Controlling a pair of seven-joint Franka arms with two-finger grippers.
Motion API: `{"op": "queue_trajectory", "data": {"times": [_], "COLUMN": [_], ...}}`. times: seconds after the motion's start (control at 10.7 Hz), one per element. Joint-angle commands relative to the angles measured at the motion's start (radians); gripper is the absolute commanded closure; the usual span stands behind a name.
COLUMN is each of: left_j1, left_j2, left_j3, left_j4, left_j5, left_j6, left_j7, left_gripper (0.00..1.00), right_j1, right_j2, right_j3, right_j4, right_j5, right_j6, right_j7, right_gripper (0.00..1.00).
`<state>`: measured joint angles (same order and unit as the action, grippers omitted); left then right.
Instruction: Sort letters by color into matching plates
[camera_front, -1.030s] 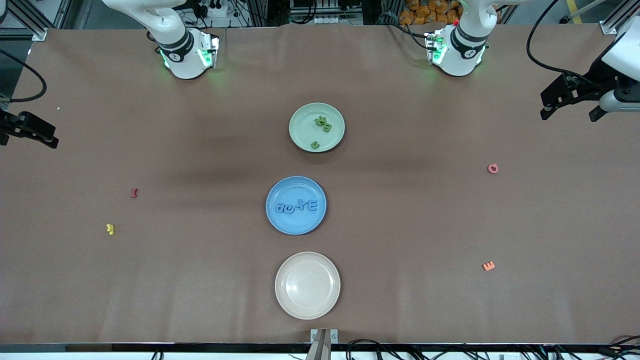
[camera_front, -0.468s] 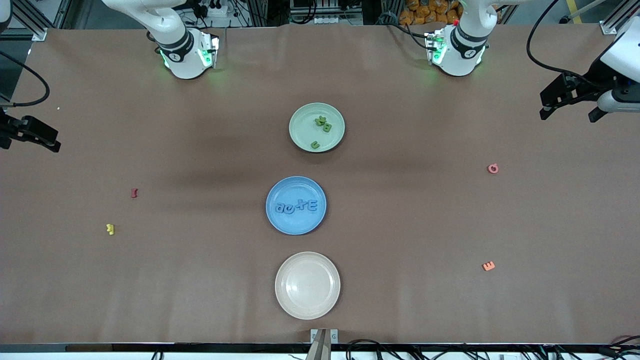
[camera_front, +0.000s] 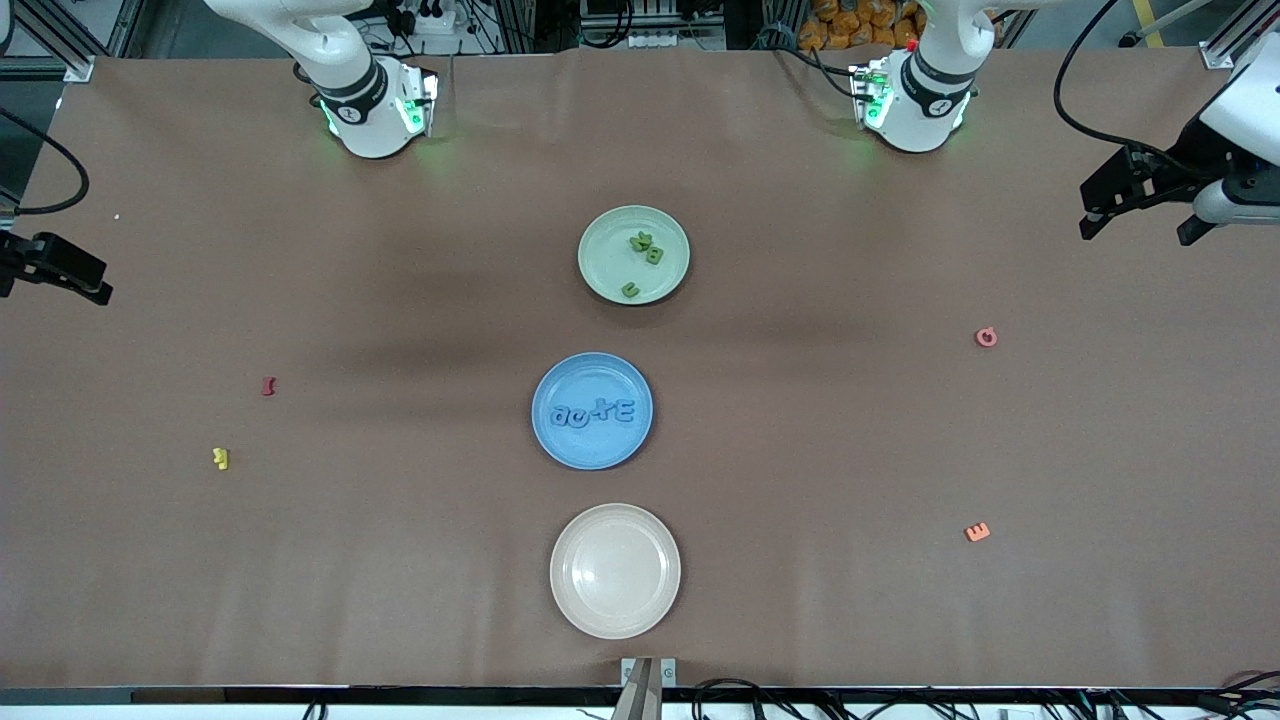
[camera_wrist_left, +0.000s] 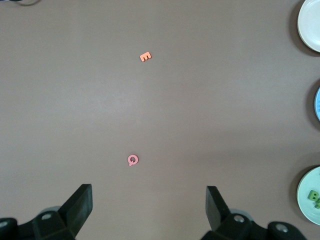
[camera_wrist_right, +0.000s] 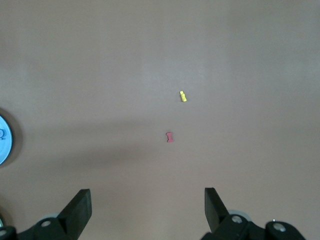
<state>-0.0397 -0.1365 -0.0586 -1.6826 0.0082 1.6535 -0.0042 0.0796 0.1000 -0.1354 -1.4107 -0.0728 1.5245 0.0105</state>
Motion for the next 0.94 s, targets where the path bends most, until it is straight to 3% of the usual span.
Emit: {"op": "queue_trajectory", "data": {"times": [0.0, 0.84], "left_j1": [0.011, 0.017], "left_j2": [0.006, 0.008], "left_j3": [-0.001, -0.001], "left_j4": [0.015, 0.015], "left_j5": [-0.017, -0.017], "left_j6": [-0.015, -0.015], "left_j7": [0.026, 0.026], "left_gripper": [0.0, 0.0], "right_j1": [-0.012, -0.038], "right_j2": [-0.013, -0.014], "right_j3": [0.008, 0.01], "right_j4": [-0.011, -0.022], "right_j5": [-0.012, -0.007], "right_j6": [-0.006, 0.0], "right_j7": [0.003, -0.014], "right_gripper": [0.0, 0.0]}}
